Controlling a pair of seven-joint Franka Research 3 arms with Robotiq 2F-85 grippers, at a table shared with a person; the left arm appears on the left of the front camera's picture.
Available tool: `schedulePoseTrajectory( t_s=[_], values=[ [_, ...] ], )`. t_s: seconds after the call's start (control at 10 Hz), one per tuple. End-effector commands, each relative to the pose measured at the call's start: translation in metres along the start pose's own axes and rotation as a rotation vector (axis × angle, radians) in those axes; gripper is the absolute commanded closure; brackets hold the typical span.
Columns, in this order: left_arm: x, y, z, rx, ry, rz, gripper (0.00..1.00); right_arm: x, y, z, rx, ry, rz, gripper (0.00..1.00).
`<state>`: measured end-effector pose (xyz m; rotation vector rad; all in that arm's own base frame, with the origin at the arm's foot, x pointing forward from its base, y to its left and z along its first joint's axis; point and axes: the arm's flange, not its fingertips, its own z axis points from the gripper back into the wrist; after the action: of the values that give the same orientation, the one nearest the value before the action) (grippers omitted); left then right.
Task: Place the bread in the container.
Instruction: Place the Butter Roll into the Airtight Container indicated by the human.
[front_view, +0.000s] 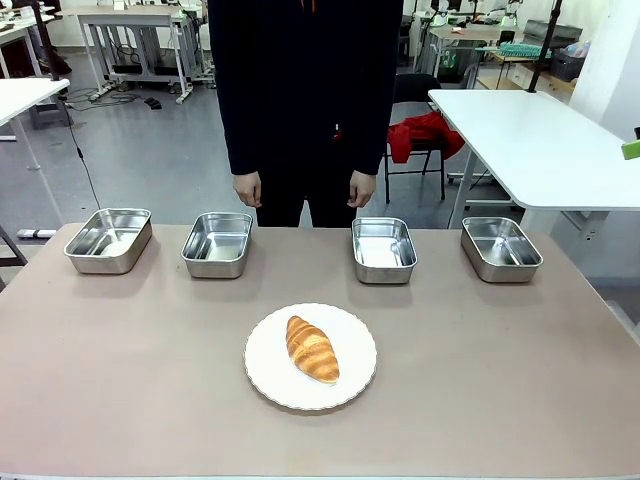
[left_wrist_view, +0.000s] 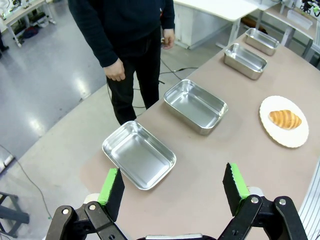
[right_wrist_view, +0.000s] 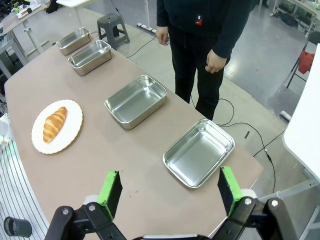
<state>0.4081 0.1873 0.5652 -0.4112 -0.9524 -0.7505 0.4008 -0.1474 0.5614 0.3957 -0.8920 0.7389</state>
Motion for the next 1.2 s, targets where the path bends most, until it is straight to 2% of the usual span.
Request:
schedulePoseTrajectory(
  t_s=[0.0, 1.1],
  values=[
    [-0.0001, 0.0, 0.0007, 0.003, -0.001, -0.002, 0.0, 0.0012, 0.0003, -0.0003, 0.005, -0.016, 0.003, 0.0],
    [-0.0001, 0.0, 0.0007, 0.003, -0.001, -0.002, 0.0, 0.0012, 0.0003, -0.0003, 0.005, -0.016, 0.003, 0.0]
  ],
)
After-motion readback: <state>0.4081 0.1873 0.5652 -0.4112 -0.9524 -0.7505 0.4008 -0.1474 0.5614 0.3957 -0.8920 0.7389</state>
